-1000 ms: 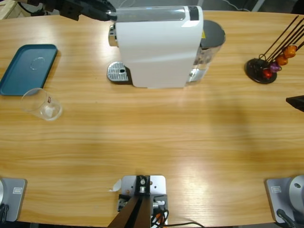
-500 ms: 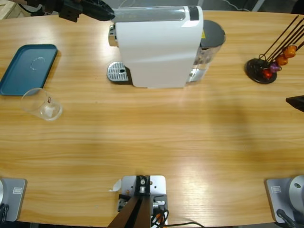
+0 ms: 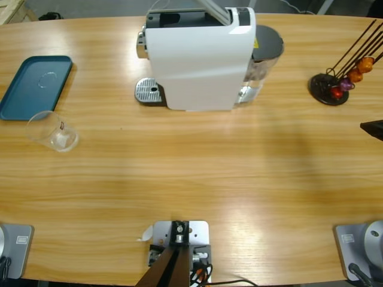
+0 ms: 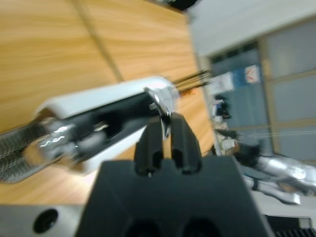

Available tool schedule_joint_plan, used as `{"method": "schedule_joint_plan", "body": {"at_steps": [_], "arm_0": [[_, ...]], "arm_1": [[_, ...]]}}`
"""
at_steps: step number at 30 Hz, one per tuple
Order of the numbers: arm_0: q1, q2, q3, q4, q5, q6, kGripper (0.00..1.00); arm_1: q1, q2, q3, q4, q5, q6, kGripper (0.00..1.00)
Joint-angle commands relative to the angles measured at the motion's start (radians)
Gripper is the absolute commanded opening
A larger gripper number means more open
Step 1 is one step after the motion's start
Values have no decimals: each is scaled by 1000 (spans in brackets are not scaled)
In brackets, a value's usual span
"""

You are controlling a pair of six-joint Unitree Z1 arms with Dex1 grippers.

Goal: Pour coffee

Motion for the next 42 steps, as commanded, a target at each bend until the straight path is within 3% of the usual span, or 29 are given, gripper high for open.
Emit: {"method": "schedule_joint_plan", "body": {"at_steps": [1,5,6,7,8,9,11,13,16,20,22,24,27,30,32,42], "arm_0": [[-45,39,-123,-9,-56,-46,0],[-71,45,-102,-13,-88,45,0],[-81,34,-78,-12,-82,95,162],[-92,16,-44,-11,-59,168,641],[-109,-17,11,-10,-8,301,895],[-136,-61,88,-9,89,419,967],[-188,-164,254,3,298,578,991],[-229,-298,441,7,444,701,991],[-259,-456,616,44,496,797,990],[-262,-600,756,97,511,790,987],[-262,-636,784,109,509,787,987],[-262,-650,785,116,506,787,987],[-262,-629,779,106,507,776,987],[-262,-596,778,90,509,760,987],[-262,-574,778,81,507,759,987],[-262,-521,779,23,490,729,987]], "arm_1": [[-9,14,-2,11,-10,-4,1000],[-9,13,-2,10,-12,-1,1000],[-9,4,1,-2,-28,10,1000],[-9,-29,27,-54,-56,15,1000],[-11,-68,62,-116,-88,39,1000],[-21,-95,87,-164,-113,99,1000],[-62,-112,148,-251,-146,211,1000],[-94,-93,206,-304,-250,265,1000],[-170,-34,292,-454,-390,254,955],[-214,186,421,-731,-379,243,897],[-215,274,532,-945,-369,243,890],[-215,353,585,-1072,-372,243,787],[-216,432,610,-1170,-394,225,647],[-250,463,609,-1234,-393,174,624],[-293,509,607,-1279,-365,155,511],[-351,548,600,-1357,-287,120,499]]}}
